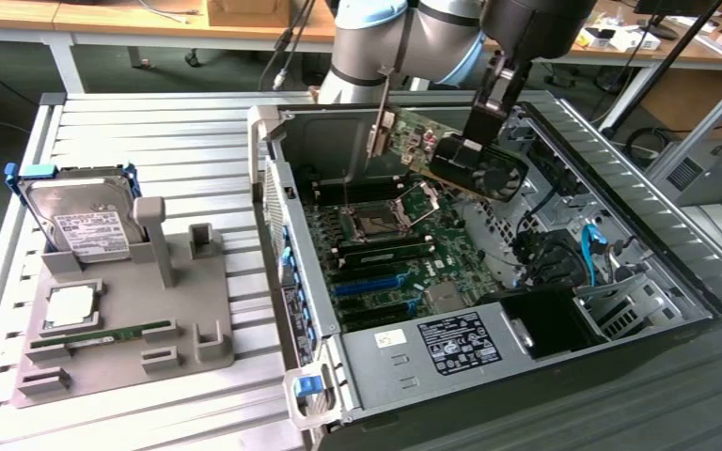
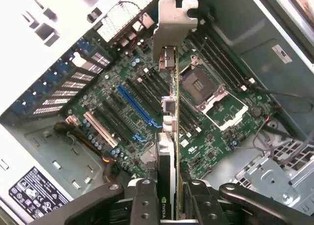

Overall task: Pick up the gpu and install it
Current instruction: 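Insert the gpu into the slot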

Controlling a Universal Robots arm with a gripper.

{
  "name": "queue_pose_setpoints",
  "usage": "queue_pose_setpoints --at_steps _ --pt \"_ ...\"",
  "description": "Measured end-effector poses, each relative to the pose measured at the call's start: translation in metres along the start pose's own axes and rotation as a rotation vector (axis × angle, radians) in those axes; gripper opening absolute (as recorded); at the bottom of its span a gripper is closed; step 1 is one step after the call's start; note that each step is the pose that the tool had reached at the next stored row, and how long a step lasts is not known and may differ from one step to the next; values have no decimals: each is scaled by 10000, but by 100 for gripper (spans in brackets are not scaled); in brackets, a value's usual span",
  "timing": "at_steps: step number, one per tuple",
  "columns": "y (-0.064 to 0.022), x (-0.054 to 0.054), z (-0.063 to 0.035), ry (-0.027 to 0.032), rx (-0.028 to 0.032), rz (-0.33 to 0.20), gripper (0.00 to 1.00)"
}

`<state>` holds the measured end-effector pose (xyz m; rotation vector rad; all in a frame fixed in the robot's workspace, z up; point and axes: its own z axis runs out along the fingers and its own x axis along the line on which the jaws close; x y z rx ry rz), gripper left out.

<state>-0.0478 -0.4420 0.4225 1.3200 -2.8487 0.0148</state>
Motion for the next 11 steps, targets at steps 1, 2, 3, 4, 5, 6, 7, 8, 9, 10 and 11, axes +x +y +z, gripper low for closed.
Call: queue_pose_setpoints --at_steps 1,2,3,4,5,6,7,8,9,10,11 --pt "0 0 2 3 5 -179 27" --pt "0 0 4 7 11 -381 27" --pt "0 0 6 10 16 -571 27" --pt "0 0 7 13 21 -735 27" --pt "0 0 8 17 26 -915 27" --pt "0 0 10 22 31 -1099 27" --pt "0 0 12 25 37 -1286 27" --pt "0 0 13 29 42 -1470 27" --pt "0 0 15 33 49 -1668 27" --pt "0 0 16 37 54 -1841 27" --pt "0 0 18 40 59 -2032 27"
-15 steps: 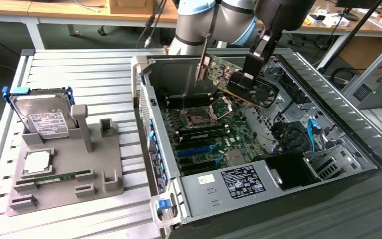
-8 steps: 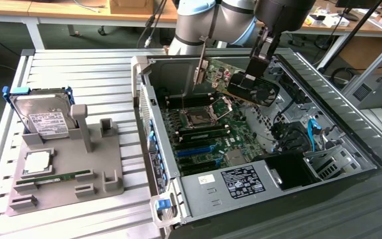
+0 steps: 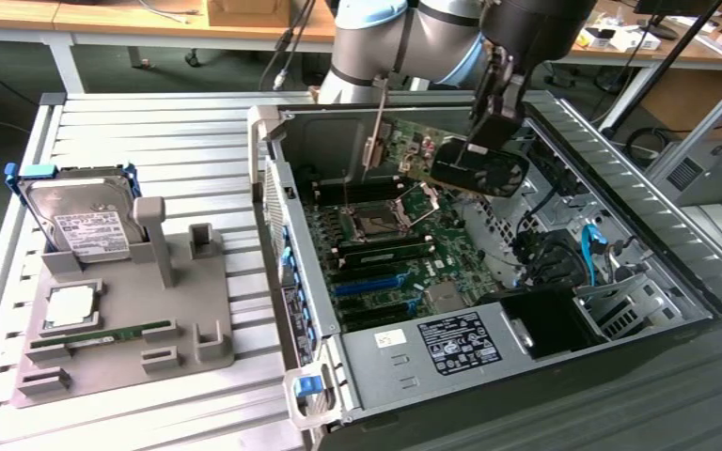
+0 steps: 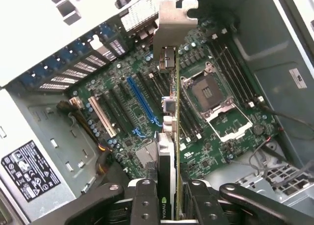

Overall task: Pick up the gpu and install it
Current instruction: 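Insert the gpu into the slot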

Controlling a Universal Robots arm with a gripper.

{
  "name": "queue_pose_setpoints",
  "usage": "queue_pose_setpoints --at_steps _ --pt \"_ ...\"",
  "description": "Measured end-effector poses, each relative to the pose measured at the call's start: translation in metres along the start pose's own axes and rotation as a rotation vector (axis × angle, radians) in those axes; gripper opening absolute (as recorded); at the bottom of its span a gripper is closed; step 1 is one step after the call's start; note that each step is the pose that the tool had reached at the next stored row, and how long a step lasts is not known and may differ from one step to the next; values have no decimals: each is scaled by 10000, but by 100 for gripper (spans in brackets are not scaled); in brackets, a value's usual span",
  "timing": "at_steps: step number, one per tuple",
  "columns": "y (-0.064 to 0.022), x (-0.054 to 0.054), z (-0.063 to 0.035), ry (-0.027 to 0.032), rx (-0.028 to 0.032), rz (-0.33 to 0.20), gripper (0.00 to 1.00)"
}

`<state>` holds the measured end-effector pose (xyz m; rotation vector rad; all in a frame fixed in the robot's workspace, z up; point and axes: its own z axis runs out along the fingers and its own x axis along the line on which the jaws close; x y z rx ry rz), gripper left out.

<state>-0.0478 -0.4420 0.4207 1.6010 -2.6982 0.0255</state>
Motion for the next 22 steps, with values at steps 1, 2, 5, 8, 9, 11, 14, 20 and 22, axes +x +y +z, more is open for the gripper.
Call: queue_pose_setpoints --at_steps 1,2,5,8,9,11,14,20,22 --pt "0 0 1 5 6 -208 27" --pt "0 0 3 8 11 -381 27" --pt "0 -1 11 17 29 -1075 27" --pt "0 0 18 24 43 -1630 27" --pt "0 0 20 26 47 -1799 27" --pt "0 0 24 31 56 -2164 27" --pt "1 0 30 38 71 -2721 27" --pt "1 0 42 49 99 -3881 27" --pt "1 -1 45 51 107 -4247 27"
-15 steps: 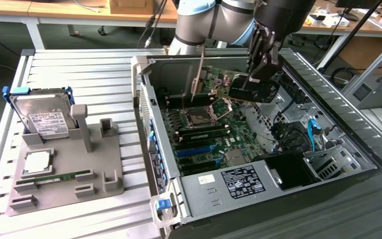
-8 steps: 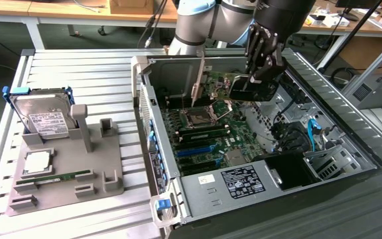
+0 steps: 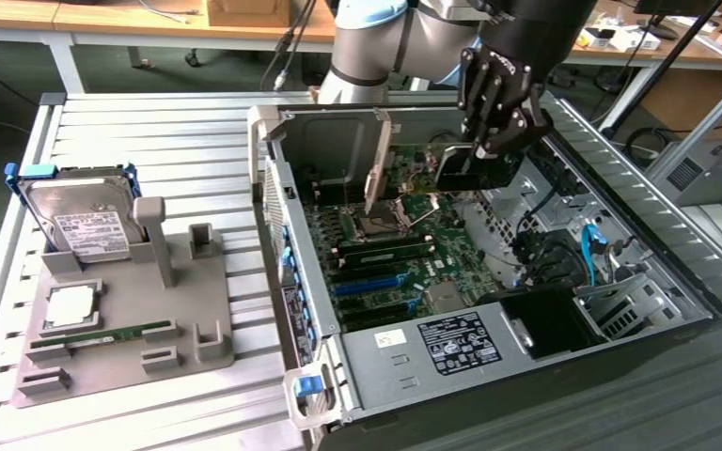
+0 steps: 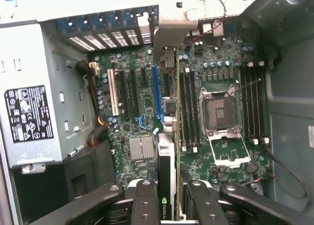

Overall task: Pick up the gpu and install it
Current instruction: 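Insert the gpu into the slot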

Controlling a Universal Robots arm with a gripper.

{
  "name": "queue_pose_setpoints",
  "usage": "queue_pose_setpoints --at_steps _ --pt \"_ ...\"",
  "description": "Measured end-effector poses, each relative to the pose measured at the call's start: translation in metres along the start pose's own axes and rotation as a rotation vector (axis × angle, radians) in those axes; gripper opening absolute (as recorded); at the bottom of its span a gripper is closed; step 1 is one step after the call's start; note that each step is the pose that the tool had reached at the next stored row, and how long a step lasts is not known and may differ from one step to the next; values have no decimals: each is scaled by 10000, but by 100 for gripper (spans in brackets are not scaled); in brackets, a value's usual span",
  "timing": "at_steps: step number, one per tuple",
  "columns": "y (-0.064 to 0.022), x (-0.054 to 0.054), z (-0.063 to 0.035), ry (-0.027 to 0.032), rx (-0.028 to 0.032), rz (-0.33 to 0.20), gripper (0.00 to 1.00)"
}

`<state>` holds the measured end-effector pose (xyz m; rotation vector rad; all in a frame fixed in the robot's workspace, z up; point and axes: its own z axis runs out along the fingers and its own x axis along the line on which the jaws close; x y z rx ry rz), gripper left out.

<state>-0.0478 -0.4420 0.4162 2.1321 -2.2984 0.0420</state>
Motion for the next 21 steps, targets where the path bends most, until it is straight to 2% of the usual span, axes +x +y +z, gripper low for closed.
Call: queue_pose_setpoints --at_steps 4,10,11,13,14,21 --pt "1 -8 8 0 16 -628 27" --pt "1 -12 7 -1 17 -683 27" --pt "2 -12 7 -28 18 -681 27" --pt "1 -12 8 -187 26 -679 27" --pt "2 -12 7 -235 24 -679 27" --pt "2 -12 23 -278 21 -533 27"
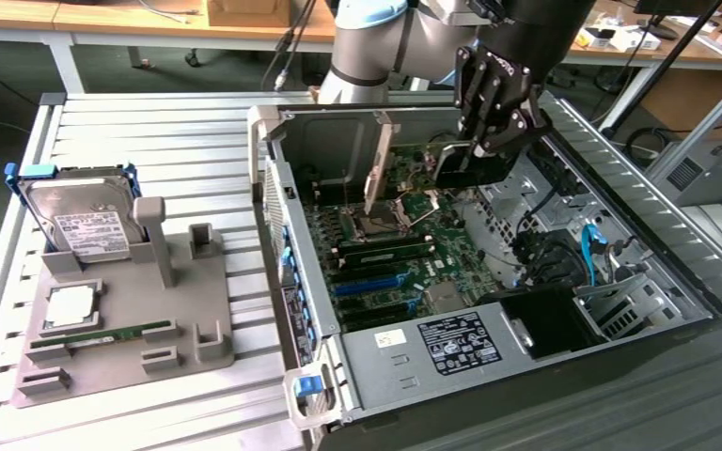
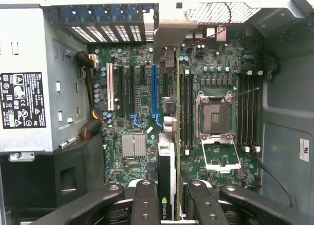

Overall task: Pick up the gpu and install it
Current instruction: 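Insert the gpu into the slot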

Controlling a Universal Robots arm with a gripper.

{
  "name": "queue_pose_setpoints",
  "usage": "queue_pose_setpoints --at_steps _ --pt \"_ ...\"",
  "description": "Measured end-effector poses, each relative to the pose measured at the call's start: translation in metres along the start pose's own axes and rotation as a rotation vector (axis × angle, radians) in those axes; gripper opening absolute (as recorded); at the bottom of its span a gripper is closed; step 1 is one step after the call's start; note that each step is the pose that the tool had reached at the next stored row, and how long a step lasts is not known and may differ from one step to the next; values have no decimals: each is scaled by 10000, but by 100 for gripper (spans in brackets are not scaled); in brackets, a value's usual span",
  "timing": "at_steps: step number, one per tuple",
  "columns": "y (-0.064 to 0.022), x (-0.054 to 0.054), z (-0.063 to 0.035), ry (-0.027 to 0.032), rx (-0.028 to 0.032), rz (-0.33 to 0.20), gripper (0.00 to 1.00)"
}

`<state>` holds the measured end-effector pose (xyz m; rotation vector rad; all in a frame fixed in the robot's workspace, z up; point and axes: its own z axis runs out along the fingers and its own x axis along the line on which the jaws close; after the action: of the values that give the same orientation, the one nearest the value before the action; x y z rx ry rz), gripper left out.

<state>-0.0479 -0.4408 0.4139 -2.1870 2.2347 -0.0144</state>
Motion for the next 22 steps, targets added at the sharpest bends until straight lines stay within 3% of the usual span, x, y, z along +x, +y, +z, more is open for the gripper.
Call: queue_pose_setpoints --at_steps 6,13,22 --pt "20 1 127 5 -40 57 27" --pt "21 1 143 4 -41 60 27" --pt "39 2 328 -13 -42 60 27"
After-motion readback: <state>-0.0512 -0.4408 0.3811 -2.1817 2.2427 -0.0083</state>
